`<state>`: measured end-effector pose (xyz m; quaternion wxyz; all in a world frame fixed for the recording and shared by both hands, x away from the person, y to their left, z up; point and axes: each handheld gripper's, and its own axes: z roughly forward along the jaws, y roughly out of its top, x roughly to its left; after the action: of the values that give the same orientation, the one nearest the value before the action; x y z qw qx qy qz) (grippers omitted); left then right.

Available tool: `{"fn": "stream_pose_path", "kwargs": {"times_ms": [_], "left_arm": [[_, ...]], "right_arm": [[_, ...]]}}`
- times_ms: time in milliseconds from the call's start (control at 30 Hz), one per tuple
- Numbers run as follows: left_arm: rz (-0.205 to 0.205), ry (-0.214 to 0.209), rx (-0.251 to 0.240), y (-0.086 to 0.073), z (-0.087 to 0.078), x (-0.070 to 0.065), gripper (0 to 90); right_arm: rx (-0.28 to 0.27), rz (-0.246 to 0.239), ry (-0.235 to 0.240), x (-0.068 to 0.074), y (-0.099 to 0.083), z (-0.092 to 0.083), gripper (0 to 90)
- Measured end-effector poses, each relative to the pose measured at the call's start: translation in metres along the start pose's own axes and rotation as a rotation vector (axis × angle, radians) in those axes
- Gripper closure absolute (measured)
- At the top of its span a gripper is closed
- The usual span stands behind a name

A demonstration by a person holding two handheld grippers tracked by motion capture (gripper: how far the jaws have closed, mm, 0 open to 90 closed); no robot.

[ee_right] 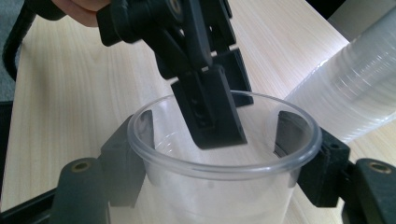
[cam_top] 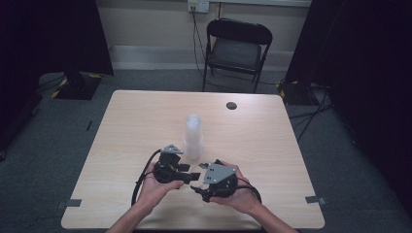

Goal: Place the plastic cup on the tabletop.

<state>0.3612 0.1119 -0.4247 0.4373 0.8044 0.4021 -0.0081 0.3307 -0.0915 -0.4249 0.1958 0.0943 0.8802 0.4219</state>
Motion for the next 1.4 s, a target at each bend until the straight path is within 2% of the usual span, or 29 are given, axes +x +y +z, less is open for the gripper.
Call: {"fn": "stream_pose_path", "kwargs": {"times_ms": [67, 133, 233, 433, 500, 567, 700, 767, 1000, 1067, 1167, 1400], "left_arm": [[-0.004, 0.002, -0.006, 0.0, -0.002, 0.002, 34.6], [0.012, -0.02, -0.032, 0.001, -0.003, 0.003, 30.3], [0.022, -0.02, -0.048, 0.001, -0.006, 0.003, 27.3], [0.023, 0.004, -0.087, 0.001, -0.011, 0.005, 23.2], [0.034, 0.034, -0.107, 0.0, -0.013, 0.006, 23.4], [0.037, 0.045, -0.115, 0.0, -0.015, 0.007, 23.8], [0.061, 0.055, -0.147, -0.002, -0.018, 0.006, 24.8], [0.07, 0.065, -0.162, -0.002, -0.018, 0.006, 23.4], [0.09, 0.087, -0.169, -0.006, -0.022, 0.007, 22.0], [0.084, 0.092, -0.182, -0.008, -0.025, 0.009, 21.4], [0.098, 0.115, -0.186, -0.011, -0.028, 0.01, 19.5], [0.08, 0.146, -0.203, -0.02, -0.036, 0.016, 17.0]], "right_arm": [[-0.002, 0.01, -0.003, -0.002, -0.001, 0.0, 28.6], [-0.004, 0.023, -0.003, -0.003, -0.001, 0.0, 28.6], [-0.013, 0.045, -0.013, -0.006, -0.002, -0.001, 28.6], [-0.025, 0.089, -0.021, -0.012, -0.004, 0.0, 28.7], [-0.025, 0.097, -0.032, -0.013, -0.005, 0.0, 28.7], [-0.024, 0.101, -0.044, -0.015, -0.005, 0.0, 28.7], [-0.039, 0.159, -0.05, -0.021, -0.009, -0.002, 28.8], [-0.037, 0.17, -0.062, -0.024, -0.01, -0.003, 28.7], [-0.038, 0.224, -0.075, -0.033, -0.018, -0.005, 28.7], [-0.043, 0.239, -0.077, -0.036, -0.019, -0.007, 28.7], [-0.053, 0.263, -0.084, -0.041, -0.021, -0.009, 28.7], [-0.069, 0.318, -0.109, -0.051, -0.025, -0.013, 28.7]]}}
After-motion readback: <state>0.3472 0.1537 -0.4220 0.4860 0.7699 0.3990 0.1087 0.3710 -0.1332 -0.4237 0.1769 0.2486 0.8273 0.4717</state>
